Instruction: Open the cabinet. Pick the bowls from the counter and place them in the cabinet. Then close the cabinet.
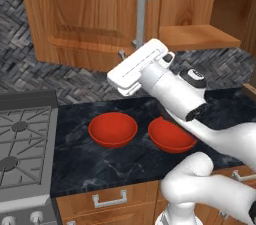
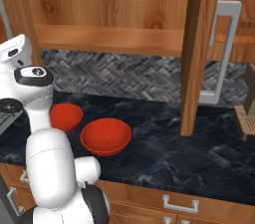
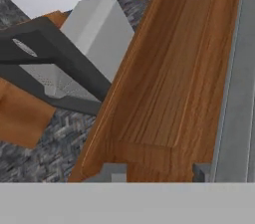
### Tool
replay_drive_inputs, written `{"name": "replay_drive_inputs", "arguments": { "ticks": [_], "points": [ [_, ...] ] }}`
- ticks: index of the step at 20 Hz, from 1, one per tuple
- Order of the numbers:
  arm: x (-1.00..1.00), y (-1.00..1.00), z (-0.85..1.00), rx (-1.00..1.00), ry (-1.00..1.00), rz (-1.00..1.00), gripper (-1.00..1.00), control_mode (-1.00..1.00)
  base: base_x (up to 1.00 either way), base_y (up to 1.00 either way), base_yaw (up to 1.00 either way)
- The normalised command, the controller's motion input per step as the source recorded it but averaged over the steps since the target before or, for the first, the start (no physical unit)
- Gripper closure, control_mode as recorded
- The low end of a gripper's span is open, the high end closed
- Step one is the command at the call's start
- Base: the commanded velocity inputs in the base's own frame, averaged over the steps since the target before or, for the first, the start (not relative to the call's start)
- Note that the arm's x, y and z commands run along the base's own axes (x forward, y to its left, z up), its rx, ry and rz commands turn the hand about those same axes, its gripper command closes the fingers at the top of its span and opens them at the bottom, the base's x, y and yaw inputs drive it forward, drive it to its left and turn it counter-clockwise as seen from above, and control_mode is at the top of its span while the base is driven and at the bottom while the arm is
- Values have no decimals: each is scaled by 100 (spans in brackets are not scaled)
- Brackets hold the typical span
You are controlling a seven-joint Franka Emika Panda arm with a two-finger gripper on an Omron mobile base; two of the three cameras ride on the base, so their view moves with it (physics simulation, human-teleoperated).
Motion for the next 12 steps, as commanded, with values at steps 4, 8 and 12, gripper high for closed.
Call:
{"name": "replay_drive_inputs", "arguments": {
  "ticks": [4,8,12],
  "points": [
    [-83,100,15,-4,0,-11,100,-100,0,0,0],
    [-71,100,26,-3,1,-9,100,-100,0,0,0],
    [-70,95,20,0,1,-10,100,-100,0,0,0]
  ]
}}
